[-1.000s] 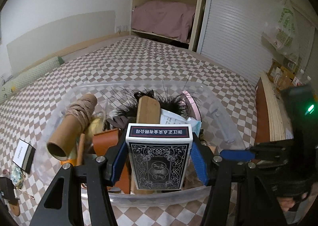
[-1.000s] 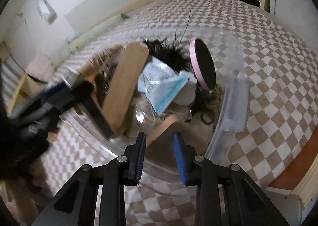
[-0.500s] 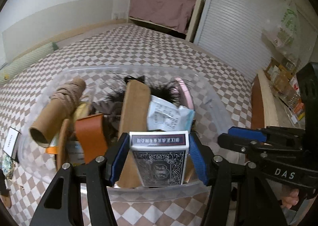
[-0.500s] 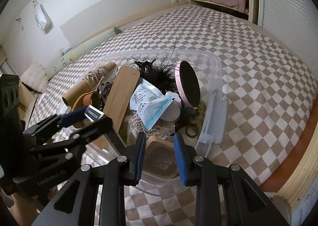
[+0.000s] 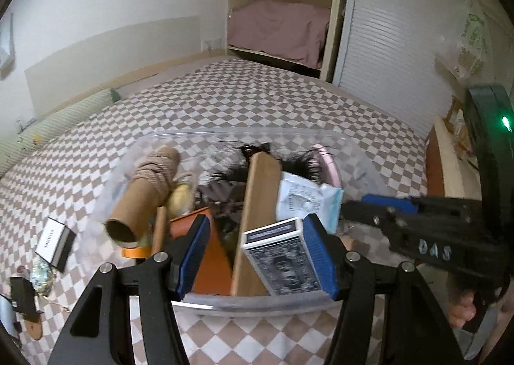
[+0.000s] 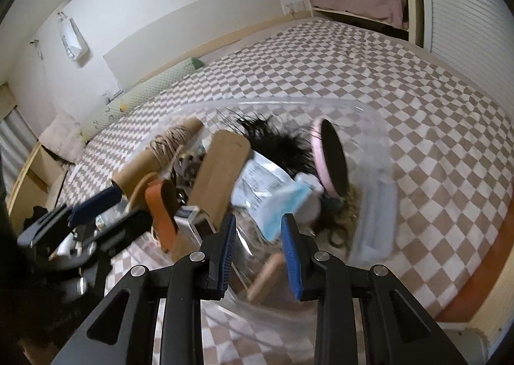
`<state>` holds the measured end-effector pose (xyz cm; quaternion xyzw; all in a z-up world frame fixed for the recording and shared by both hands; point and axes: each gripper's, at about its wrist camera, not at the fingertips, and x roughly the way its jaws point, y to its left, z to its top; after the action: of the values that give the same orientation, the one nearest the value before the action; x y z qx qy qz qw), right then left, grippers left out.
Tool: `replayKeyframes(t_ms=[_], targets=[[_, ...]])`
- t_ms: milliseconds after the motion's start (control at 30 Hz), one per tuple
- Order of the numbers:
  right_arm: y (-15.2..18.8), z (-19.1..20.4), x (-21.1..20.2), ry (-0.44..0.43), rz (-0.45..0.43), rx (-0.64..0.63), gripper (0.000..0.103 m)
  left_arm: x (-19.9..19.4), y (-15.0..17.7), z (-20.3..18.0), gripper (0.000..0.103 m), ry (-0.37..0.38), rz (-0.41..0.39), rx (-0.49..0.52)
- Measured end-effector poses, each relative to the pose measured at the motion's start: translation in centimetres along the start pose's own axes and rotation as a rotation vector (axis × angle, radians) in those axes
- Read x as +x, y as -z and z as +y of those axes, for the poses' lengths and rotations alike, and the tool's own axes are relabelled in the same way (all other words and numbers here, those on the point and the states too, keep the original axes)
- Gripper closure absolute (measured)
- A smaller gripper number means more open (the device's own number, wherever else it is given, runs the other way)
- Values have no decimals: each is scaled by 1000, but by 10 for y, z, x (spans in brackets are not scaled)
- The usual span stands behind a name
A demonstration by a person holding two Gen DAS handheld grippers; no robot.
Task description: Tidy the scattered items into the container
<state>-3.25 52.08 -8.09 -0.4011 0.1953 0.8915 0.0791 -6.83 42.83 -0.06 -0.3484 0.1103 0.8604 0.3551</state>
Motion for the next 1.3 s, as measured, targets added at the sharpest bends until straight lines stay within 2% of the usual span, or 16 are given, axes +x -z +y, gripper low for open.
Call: replayKeyframes(t_ms=[33, 133, 167, 367, 433, 533, 633, 700, 800, 867, 1000, 1067, 1233, 1267, 1300], targets=[[-4, 0, 0, -10, 2, 3, 73, -1, 1, 4, 42, -13, -1, 2], [-15, 8, 4, -40, 10, -6, 73, -5, 4, 15, 20, -50, -21, -3], [-18, 11, 5, -37, 14, -13, 73, -7, 5, 19, 17, -63, -31, -5], [-26, 26, 25, 26, 70, -61, 73, -8, 8, 42, 17, -94, -32, -47], [-20, 26, 30, 60, 123, -89, 74, -9, 10, 47, 17, -97, -32, -52], [-12, 25, 21, 83, 146, -130, 74, -10, 12, 52, 17, -98, -33, -59], [0, 23, 15, 72, 194, -151, 73, -12, 13, 51, 17, -92, -33, -62], [9, 22, 16, 112, 232, -175, 73, -14, 14, 50, 17, -88, -33, -64], [15, 17, 9, 163, 221, -200, 73, -17, 16, 48, 17, -82, -32, -66], [14, 10, 0, 144, 208, -164, 73, -18, 17, 48, 17, -79, -32, -68], [8, 2, -30, 112, 114, -109, 73, -23, 18, 45, 16, -71, -39, -70], [8, -1, -42, 107, 82, -96, 73, -27, 18, 44, 1, -69, -52, -73], [16, -5, -70, 126, 13, -67, 73, -37, 19, 43, 0, -70, -72, -68], [15, -5, -73, 137, 2, -68, 70, -39, 19, 42, 0, -72, -74, -66], [16, -4, -78, 153, -15, -77, 54, -40, 19, 42, 0, -76, -77, -63]])
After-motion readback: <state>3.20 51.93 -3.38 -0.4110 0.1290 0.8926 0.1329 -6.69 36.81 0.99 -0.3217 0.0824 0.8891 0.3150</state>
